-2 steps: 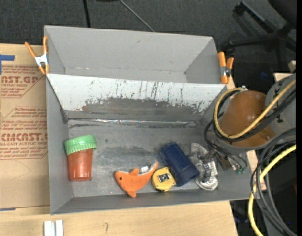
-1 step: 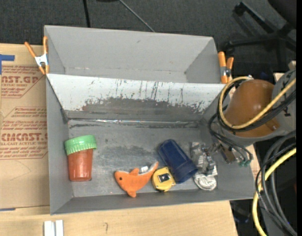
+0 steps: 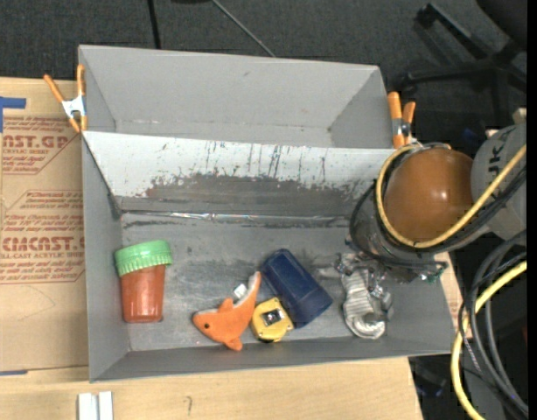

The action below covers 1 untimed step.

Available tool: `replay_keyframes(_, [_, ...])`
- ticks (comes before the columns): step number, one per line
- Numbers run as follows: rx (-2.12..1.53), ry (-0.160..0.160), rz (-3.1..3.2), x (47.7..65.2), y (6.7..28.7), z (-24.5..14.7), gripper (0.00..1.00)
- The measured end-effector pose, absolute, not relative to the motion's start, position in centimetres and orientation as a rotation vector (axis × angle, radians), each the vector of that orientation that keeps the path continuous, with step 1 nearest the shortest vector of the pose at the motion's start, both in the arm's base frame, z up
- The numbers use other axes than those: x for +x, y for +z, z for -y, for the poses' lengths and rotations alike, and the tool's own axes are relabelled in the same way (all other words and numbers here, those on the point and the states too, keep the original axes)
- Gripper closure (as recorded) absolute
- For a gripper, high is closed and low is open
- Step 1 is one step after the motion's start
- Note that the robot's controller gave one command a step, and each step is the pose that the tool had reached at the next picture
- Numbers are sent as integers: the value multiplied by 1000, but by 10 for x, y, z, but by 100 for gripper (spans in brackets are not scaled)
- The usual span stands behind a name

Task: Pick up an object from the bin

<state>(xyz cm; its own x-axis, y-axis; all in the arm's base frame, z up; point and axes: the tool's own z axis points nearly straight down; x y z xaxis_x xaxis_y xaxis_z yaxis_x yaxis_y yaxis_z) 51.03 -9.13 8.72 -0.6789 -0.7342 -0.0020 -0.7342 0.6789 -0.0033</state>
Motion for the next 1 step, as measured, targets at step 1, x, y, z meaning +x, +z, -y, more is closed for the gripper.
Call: replay_keyframes(1, [-1449, 3, -2786, 509, 70, 83, 100])
